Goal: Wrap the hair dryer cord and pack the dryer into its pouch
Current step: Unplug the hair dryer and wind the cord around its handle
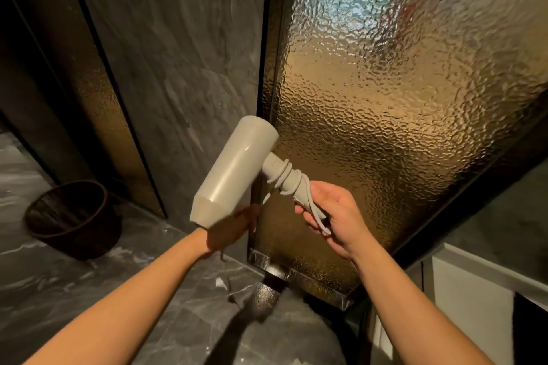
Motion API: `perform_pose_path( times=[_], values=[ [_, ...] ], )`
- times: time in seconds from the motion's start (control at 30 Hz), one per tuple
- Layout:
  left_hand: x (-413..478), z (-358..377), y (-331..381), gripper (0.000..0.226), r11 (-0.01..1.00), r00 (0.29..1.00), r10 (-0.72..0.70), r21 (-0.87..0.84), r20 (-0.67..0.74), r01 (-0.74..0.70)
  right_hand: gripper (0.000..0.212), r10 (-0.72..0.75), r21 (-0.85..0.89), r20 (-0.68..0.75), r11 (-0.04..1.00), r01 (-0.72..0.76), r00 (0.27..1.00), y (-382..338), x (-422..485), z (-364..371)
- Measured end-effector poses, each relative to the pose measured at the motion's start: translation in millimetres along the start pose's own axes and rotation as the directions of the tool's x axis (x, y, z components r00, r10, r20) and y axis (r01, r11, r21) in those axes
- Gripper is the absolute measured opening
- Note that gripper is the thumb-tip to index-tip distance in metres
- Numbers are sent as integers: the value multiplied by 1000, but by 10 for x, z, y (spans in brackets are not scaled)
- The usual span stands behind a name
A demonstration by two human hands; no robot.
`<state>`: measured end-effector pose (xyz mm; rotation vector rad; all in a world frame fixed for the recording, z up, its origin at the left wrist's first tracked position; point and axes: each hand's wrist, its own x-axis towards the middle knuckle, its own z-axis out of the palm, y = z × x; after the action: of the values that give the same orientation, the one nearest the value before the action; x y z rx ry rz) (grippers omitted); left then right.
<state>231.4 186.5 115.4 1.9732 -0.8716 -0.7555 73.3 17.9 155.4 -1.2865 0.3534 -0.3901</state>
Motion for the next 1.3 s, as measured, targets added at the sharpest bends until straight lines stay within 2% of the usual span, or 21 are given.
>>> perform_pose_path(
  times=[0.03, 0.1, 0.17, 0.23, 0.33, 0.43, 0.53, 0.6, 0.67, 0.77, 0.83, 0.9, 0.97, 1.0, 1.07, 1.17, 1.23, 1.3],
  values=[
    [-28, 36, 36, 50, 998, 999, 37, 46, -13, -37, 23, -30, -52, -89, 998, 26, 996, 12, 18, 20],
    [-42, 51, 49, 45, 990, 996, 92, 103, 6, -92, 19, -155, -322, -257, 944, 67, 954, 61, 77, 18],
    [-32, 14, 204, 34, 981, 989, 140, 133, 38, -144, 13, -287, -606, -345, 795, 22, 893, 107, 118, 15],
    [-27, -79, 444, 28, 950, 979, 196, 236, 62, -206, 14, -306, -713, -380, 698, -66, 873, 131, 114, 30],
    [-52, -270, 782, 24, 841, 960, 258, 463, 110, -279, 32, -282, -850, -317, 508, -140, 906, 147, 95, 3],
    [-113, -479, 1136, 26, 636, 940, 275, 696, 200, -334, 33, -216, -948, -210, 285, -144, 954, 91, 64, -44],
    [-145, -629, 1427, 25, 428, 942, 247, 847, 226, -316, 33, -95, -991, -81, 118, -70, 992, 11, 39, -28],
    [-104, -683, 1560, 29, 293, 934, 281, 907, 221, -303, 32, 15, -996, 41, 85, 40, 999, -62, 37, -5],
    [-21, -737, 1619, 34, 226, 922, 322, 929, 214, -294, 31, 126, -976, 169, 159, 148, 978, -140, 20, 0],
    [198, -790, 1467, 46, 267, 909, 340, 902, 241, -339, 26, 215, -896, 315, 388, 215, 924, -282, -52, 0],
    [346, -810, 1264, 58, 391, 903, 347, 836, 253, -384, 23, 215, -800, 400, 557, 224, 891, -357, -109, -3],
    [454, -806, 1018, 63, 607, 908, 342, 680, 241, -410, 24, 164, -686, 457, 691, 228, 874, -393, -146, -17],
    [546, -782, 747, 59, 807, 932, 300, 467, 206, -362, 27, 93, -535, 463, 822, 194, 882, -405, -175, -24],
    [570, -745, 613, 56, 865, 947, 255, 391, 193, -313, 28, 56, -443, 443, 881, 164, 895, -404, -182, -23],
    [563, -610, 353, 48, 920, 972, 176, 325, 155, -218, 30, -3, -263, 361, 959, 105, 933, -398, -184, 0],
    [340, -328, 129, 52, 977, 994, 92, 190, 52, -100, 23, -85, -88, 151, 991, 99, 985, -373, -125, 44],
    [158, -205, 52, 60, 988, 997, 78, 136, 10, -79, 20, -160, -148, -12, 977, 156, 987, -331, -46, 57],
    [41, -169, 10, 58, 966, 992, 128, 227, -7, -123, 18, -251, -343, -175, 922, 181, 952, -242, 47, 67]
  ],
)
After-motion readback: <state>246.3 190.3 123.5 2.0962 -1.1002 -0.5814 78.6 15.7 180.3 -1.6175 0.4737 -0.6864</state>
